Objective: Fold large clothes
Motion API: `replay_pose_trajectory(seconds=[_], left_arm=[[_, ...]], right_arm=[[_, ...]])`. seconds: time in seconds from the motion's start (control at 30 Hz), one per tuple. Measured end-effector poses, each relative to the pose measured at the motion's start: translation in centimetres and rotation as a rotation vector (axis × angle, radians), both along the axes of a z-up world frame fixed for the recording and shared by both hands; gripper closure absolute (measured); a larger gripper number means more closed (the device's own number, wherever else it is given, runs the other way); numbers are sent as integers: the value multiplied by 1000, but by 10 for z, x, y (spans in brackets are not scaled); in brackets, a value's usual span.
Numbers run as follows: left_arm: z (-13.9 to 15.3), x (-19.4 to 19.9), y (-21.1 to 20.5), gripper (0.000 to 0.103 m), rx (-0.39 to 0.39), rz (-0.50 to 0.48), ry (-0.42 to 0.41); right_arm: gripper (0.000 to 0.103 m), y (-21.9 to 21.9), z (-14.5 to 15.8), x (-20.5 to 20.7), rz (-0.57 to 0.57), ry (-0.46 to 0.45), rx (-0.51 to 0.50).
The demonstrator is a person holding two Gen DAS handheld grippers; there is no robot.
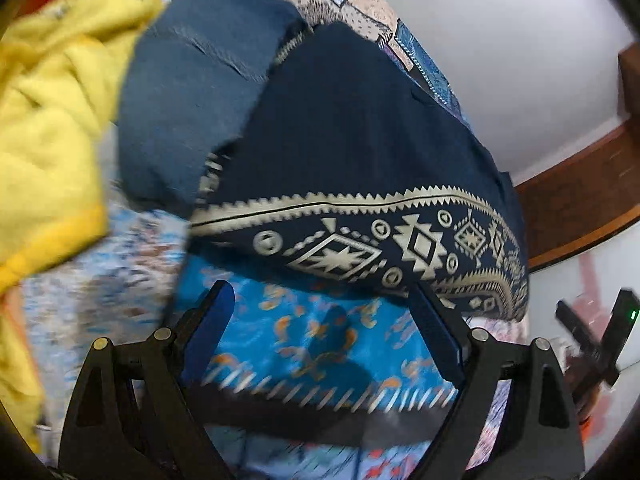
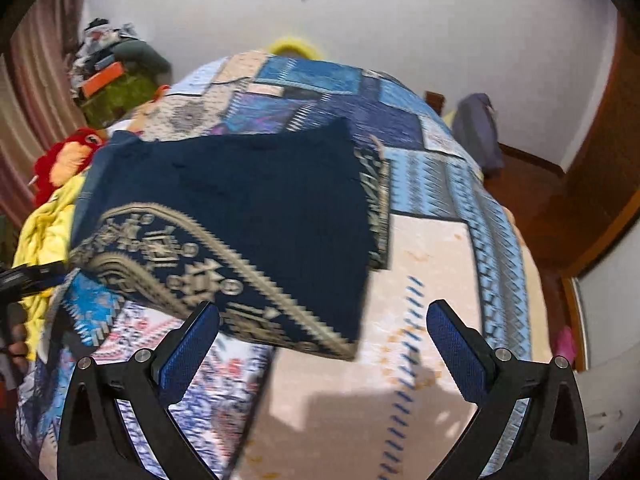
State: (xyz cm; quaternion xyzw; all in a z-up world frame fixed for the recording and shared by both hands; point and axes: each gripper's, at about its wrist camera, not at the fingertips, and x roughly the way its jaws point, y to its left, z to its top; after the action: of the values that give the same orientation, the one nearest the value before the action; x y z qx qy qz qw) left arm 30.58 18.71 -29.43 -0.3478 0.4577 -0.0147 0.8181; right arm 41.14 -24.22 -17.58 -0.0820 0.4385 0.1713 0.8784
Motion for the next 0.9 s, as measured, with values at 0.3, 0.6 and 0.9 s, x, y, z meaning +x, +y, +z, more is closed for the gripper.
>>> replay_pose_trajectory(seconds=[0.3,0.6,0.9], left_arm=[[-10,35,7,34,-92,36,-38],[46,22,3,77,14,49,-227],[-21,53,21,51,-107,184,-99]], right_arm=[[0,22,-14,-2,35,21,2],[0,35,-30,6,54,53,-12],[0,59,-17,5,97,24,7]])
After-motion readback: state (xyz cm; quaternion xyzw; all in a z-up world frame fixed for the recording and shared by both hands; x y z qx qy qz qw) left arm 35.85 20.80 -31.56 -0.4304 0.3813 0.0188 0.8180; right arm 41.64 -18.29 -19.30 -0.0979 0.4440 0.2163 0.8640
